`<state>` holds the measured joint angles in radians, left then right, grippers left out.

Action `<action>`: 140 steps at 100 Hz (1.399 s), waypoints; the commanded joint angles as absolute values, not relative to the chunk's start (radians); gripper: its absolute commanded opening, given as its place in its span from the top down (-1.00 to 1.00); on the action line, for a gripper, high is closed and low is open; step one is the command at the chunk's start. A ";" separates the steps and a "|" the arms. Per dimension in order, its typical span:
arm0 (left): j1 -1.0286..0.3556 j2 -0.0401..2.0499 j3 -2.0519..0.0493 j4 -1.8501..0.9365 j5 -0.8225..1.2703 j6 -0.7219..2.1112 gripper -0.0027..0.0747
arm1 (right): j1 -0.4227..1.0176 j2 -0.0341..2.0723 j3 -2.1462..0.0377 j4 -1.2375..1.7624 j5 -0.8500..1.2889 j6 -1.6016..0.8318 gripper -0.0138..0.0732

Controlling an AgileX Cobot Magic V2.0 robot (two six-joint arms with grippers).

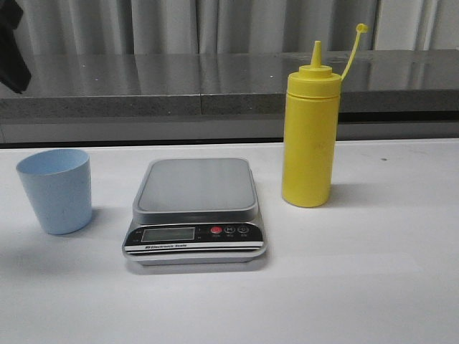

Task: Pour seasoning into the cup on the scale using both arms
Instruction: 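Lower the left gripper over the light blue cup and grasp its rim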

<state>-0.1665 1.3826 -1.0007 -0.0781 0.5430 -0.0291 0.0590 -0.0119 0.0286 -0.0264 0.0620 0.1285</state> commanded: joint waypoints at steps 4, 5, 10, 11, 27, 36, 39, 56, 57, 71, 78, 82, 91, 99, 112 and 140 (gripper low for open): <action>-0.172 1.419 -1.075 -0.111 0.519 -0.034 -0.32 | 0.054 -0.033 0.013 -0.028 -0.021 0.126 0.84; -0.172 1.423 -1.077 -0.112 0.519 -0.034 -0.32 | 0.054 -0.033 0.013 -0.028 -0.021 0.126 0.84; -0.172 1.451 -1.090 -0.114 0.520 -0.034 -0.32 | 0.054 -0.033 0.013 -0.028 -0.021 0.126 0.84; -0.172 1.454 -1.093 -0.114 0.520 -0.034 -0.32 | 0.054 -0.033 0.013 -0.028 -0.021 0.126 0.84; -0.172 1.512 -1.105 -0.114 0.518 -0.034 -0.32 | 0.054 -0.033 0.013 -0.028 -0.021 0.126 0.84; -0.172 1.544 -1.105 -0.114 0.514 -0.034 -0.32 | 0.054 -0.033 0.013 -0.028 -0.021 0.126 0.84; -0.172 1.554 -1.105 -0.114 0.514 -0.034 -0.32 | 0.054 -0.033 0.013 -0.028 -0.021 0.126 0.84; -0.172 1.607 -1.105 -0.114 0.503 -0.034 -0.32 | 0.054 -0.033 0.013 -0.028 -0.021 0.126 0.84; -0.172 1.609 -1.105 -0.114 0.501 -0.034 -0.32 | 0.054 -0.033 0.013 -0.028 -0.021 0.126 0.84; -0.172 1.645 -1.105 -0.114 0.487 -0.034 -0.32 | 0.054 -0.033 0.013 -0.028 -0.021 0.126 0.84; -0.172 1.655 -1.105 -0.114 0.484 -0.034 -0.32 | 0.054 -0.033 0.013 -0.028 -0.021 0.126 0.84; -0.172 1.661 -1.105 -0.114 0.484 -0.034 -0.32 | 0.054 -0.033 0.013 -0.028 -0.021 0.126 0.84; -0.172 1.676 -1.105 -0.114 0.484 -0.034 -0.32 | 0.054 -0.033 0.013 -0.028 -0.021 0.126 0.84; -0.172 1.683 -1.105 -0.114 0.484 -0.034 -0.32 | 0.054 -0.033 0.013 -0.028 -0.021 0.126 0.84; -0.172 1.683 -1.105 -0.114 0.484 -0.034 -0.21 | 0.054 -0.033 0.013 -0.028 -0.021 0.126 0.84; -0.172 1.683 -1.105 -0.114 0.484 -0.034 0.38 | 0.054 -0.033 0.013 -0.028 -0.021 0.126 0.84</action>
